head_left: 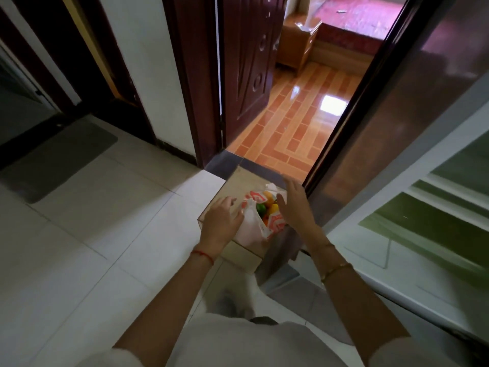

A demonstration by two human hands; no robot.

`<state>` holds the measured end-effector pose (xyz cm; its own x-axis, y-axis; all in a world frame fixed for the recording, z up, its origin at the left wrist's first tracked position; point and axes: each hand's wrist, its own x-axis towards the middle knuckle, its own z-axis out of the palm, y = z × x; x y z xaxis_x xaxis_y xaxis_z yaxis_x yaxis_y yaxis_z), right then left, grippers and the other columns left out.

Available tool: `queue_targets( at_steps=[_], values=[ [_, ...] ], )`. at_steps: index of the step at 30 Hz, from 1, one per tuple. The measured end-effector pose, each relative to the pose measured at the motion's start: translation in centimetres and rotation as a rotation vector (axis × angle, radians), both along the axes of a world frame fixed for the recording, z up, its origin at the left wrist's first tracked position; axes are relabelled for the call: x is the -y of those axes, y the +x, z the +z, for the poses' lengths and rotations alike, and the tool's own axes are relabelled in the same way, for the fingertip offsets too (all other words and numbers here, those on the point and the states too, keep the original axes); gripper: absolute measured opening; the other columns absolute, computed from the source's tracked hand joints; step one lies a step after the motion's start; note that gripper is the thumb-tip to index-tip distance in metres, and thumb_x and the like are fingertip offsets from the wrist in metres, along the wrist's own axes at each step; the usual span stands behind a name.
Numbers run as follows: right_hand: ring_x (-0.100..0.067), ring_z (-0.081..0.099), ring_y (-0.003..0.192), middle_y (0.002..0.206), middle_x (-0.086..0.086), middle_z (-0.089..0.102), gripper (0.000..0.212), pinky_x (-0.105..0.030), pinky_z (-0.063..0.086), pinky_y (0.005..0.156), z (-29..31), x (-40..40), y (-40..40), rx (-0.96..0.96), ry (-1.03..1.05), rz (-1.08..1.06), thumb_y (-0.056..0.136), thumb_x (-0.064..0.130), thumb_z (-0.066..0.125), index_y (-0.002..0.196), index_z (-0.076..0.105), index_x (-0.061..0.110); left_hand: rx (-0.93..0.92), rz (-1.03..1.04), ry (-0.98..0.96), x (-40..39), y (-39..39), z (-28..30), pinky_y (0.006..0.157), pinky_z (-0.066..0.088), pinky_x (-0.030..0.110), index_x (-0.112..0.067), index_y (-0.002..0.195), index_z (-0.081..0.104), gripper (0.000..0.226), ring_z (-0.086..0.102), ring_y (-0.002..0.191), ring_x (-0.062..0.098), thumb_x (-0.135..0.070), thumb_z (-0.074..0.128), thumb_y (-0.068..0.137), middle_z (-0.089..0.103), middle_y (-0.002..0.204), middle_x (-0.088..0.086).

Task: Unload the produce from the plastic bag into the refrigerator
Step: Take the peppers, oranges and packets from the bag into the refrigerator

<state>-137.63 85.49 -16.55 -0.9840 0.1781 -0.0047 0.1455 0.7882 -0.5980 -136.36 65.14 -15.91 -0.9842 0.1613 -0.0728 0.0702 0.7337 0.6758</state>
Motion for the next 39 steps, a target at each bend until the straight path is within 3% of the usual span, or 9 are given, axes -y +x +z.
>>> queue_targets(
  at_steps=[5,8,11,13,18,22,27,32,39],
  values=[
    [-0.025,0.038,0.138,0.149,-0.008,0.042,0.050,-0.038,0.036,0.114,-3.3,-0.4,-4.6,0.145,0.064,-0.063,0.096,0.012,0.056,0.144,0.041,0.011,0.280,0.040,0.069,-1.9,-4.6,-3.0,0.058,0.042,0.017,-0.013,0.106,0.060,0.040,0.058,0.084,0.013,-0.050,0.057,0.091,0.065,0.101,0.002],
    [-0.025,0.041,0.136,0.147,-0.007,0.044,0.048,-0.038,0.041,0.111,-5.4,-0.7,-6.3,0.229,0.086,-0.084,0.095,0.010,0.055,0.142,0.043,0.014,0.467,0.021,0.072,-3.1,-6.3,-5.5,0.066,0.048,0.024,-0.011,0.104,0.063,0.042,0.059,0.084,0.016,-0.050,0.059,0.089,0.068,0.101,0.007],
    [-0.027,0.046,0.130,0.143,-0.008,0.046,0.042,-0.038,0.045,0.105,-7.0,-0.8,-7.3,0.309,0.117,-0.103,0.096,0.012,0.054,0.137,0.046,0.015,0.612,0.063,0.093,-3.9,-7.6,-7.9,0.081,0.053,0.033,-0.007,0.112,0.063,0.051,0.064,0.099,0.025,-0.052,0.060,0.088,0.068,0.111,0.011],
    [-0.026,0.051,0.121,0.135,-0.008,0.050,0.035,-0.037,0.048,0.099,-7.8,-0.9,-7.7,0.336,0.150,-0.104,0.096,0.013,0.053,0.131,0.050,0.015,0.666,0.076,0.116,-4.3,-8.1,-8.9,0.083,0.052,0.034,-0.006,0.115,0.062,0.053,0.065,0.104,0.029,-0.051,0.062,0.087,0.067,0.111,0.012],
    [-0.021,0.057,0.095,0.113,-0.009,0.059,0.013,-0.032,0.052,0.085,-8.8,-0.9,-8.7,0.348,0.183,-0.120,0.095,0.014,0.053,0.108,0.056,0.012,0.785,0.145,0.265,-5.1,-9.5,-10.6,0.083,0.058,0.037,-0.004,0.107,0.066,0.033,0.070,0.090,0.024,-0.030,0.066,0.088,0.070,0.094,0.010],
    [-0.017,0.056,0.087,0.101,-0.003,0.055,0.013,-0.026,0.050,0.078,-8.1,-0.3,-9.1,0.288,0.061,-0.181,0.098,0.018,0.053,0.107,0.056,0.010,0.731,0.160,0.365,-4.4,-10.4,-9.6,0.081,0.056,0.031,-0.013,0.097,0.064,0.011,0.068,0.087,0.019,-0.022,0.063,0.092,0.071,0.096,0.007],
    [-0.014,0.053,0.079,0.093,-0.004,0.056,0.007,-0.021,0.043,0.068,-5.7,0.5,-9.2,0.220,-0.158,-0.329,0.100,0.015,0.049,0.094,0.049,0.014,0.642,0.143,0.347,-1.9,-10.7,-6.7,0.086,0.054,0.032,-0.008,0.106,0.066,0.017,0.065,0.094,0.019,-0.017,0.058,0.094,0.071,0.100,0.008],
    [-0.021,0.061,0.090,0.097,-0.008,0.061,0.004,-0.028,0.052,0.079,-4.5,1.4,-7.9,0.169,-0.258,-0.328,0.099,0.014,0.052,0.096,0.053,0.012,0.537,0.142,0.394,0.5,-9.8,-4.0,0.055,0.052,0.012,-0.017,0.107,0.055,0.011,0.068,0.073,0.006,-0.024,0.052,0.099,0.069,0.099,0.004],
    [-0.022,0.062,0.094,0.100,-0.004,0.062,0.023,-0.036,0.056,0.086,-3.8,2.9,-2.8,0.146,-0.405,-0.354,0.100,0.022,0.052,0.111,0.060,0.005,0.373,0.022,0.248,2.7,-7.6,-1.3,0.079,0.061,0.037,-0.025,0.116,0.055,0.019,0.066,0.107,0.026,-0.033,0.049,0.100,0.064,0.122,0.007]
  ],
)
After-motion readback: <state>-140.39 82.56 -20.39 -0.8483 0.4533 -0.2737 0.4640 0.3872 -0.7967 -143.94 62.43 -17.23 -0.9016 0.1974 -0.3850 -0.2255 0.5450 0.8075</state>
